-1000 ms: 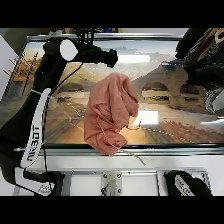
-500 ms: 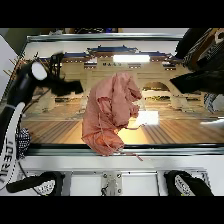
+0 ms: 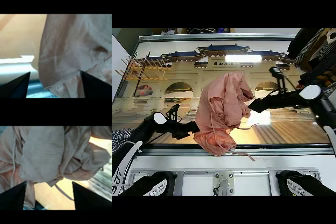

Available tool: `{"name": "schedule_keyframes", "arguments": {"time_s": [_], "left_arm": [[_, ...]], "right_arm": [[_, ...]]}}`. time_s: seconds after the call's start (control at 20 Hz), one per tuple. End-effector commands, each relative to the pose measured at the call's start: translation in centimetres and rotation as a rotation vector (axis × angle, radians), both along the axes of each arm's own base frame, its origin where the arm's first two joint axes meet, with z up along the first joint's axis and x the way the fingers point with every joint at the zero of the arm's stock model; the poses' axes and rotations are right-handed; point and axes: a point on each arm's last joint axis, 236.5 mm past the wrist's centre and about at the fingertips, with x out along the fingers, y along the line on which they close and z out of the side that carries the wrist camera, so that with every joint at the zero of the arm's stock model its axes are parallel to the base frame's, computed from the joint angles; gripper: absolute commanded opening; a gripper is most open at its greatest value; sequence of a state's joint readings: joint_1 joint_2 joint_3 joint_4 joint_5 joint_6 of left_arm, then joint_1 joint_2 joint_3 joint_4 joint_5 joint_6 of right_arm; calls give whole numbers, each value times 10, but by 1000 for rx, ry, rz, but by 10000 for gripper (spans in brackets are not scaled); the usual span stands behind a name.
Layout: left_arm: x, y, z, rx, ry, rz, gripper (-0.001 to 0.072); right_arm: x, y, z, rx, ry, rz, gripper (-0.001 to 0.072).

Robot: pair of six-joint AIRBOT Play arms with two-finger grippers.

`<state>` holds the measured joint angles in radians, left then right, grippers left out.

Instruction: Fold the clothes and pants, and hang the long-sleeved shirts on hangers.

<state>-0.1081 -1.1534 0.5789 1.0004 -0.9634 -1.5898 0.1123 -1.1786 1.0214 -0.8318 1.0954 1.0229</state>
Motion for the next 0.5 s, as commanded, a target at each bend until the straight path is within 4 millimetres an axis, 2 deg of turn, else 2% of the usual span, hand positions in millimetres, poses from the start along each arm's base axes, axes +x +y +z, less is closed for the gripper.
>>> {"name": "schedule_keyframes", "arguments": {"time_s": [0.0,0.1,0.25,0.3,0.35,0.4,0.45], "left_arm": [[-10,-14,-10,-45,0,31,693],[-15,-24,-12,-38,-10,-10,692],[-12,-36,-12,-28,-58,-39,690],[-11,-38,-12,-27,-61,-38,598],[-11,-38,-12,-26,-64,-40,402],[-11,-38,-12,-26,-65,-39,273],[-10,-38,-12,-24,-66,-42,75]], "right_arm": [[-7,33,-39,-10,105,23,610],[-12,48,-57,-14,162,21,611],[-26,65,-80,-38,218,70,610],[-28,67,-86,-53,233,71,610],[-28,68,-91,-66,239,62,610],[-27,70,-94,-66,240,56,611],[-25,73,-95,-67,231,53,605]]}}
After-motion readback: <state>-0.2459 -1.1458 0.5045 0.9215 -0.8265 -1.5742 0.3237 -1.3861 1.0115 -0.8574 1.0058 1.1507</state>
